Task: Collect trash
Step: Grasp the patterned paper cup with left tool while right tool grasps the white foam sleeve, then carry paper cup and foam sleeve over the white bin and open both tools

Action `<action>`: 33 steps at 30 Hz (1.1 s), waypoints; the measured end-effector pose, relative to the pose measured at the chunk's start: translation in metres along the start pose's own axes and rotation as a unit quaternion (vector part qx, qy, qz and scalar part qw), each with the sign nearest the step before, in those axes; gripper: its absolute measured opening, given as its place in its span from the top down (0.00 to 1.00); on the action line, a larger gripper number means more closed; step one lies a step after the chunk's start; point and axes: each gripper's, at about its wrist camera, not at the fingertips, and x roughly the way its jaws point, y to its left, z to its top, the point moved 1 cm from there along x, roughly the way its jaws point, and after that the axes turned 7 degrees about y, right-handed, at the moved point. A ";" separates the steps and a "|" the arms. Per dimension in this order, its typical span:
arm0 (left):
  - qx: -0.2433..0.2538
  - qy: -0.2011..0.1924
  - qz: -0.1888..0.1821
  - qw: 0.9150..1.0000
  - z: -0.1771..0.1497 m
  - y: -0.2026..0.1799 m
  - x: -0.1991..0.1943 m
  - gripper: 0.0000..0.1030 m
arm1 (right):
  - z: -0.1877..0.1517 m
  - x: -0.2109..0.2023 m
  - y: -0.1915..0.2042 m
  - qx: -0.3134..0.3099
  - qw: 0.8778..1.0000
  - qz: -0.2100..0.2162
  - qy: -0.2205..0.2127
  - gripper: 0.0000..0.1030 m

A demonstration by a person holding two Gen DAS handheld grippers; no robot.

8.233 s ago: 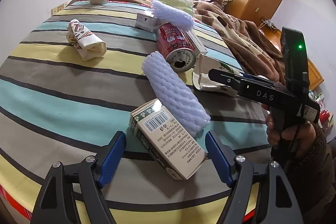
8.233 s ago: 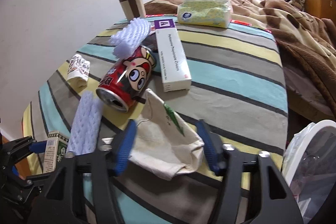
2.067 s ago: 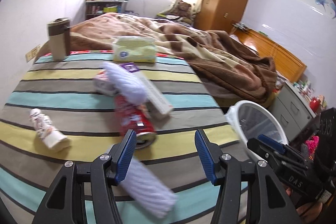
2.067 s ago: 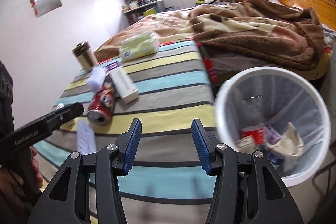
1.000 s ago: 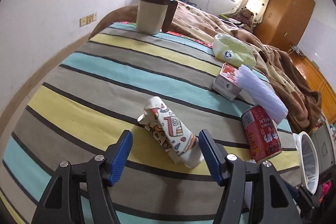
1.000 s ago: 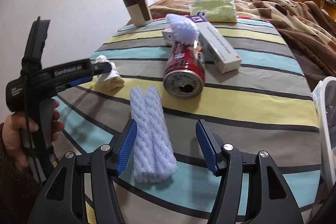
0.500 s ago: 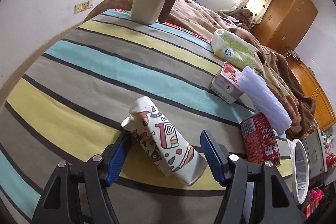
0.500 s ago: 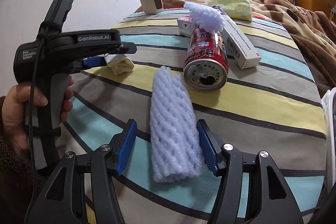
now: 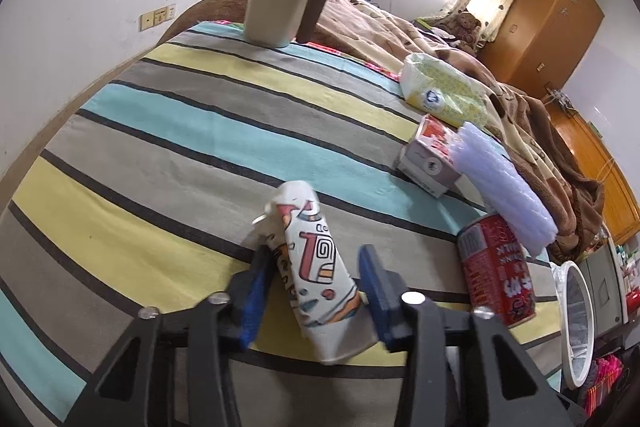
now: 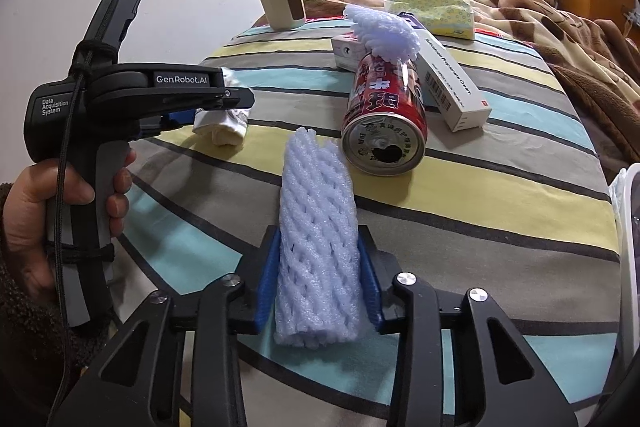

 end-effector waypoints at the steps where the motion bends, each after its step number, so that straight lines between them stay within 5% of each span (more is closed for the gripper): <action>1: 0.003 0.001 -0.001 1.000 0.000 -0.002 0.001 0.65 | 0.000 0.000 0.000 0.001 1.000 0.000 -0.001 0.69; 5: 0.011 -0.002 0.001 1.000 -0.006 -0.005 -0.004 0.71 | -0.001 -0.002 -0.002 0.004 1.000 0.005 -0.006 0.72; 33: 0.084 -0.041 -0.021 0.995 -0.045 -0.066 -0.061 0.72 | -0.010 -0.051 -0.034 0.056 0.995 0.004 -0.076 0.73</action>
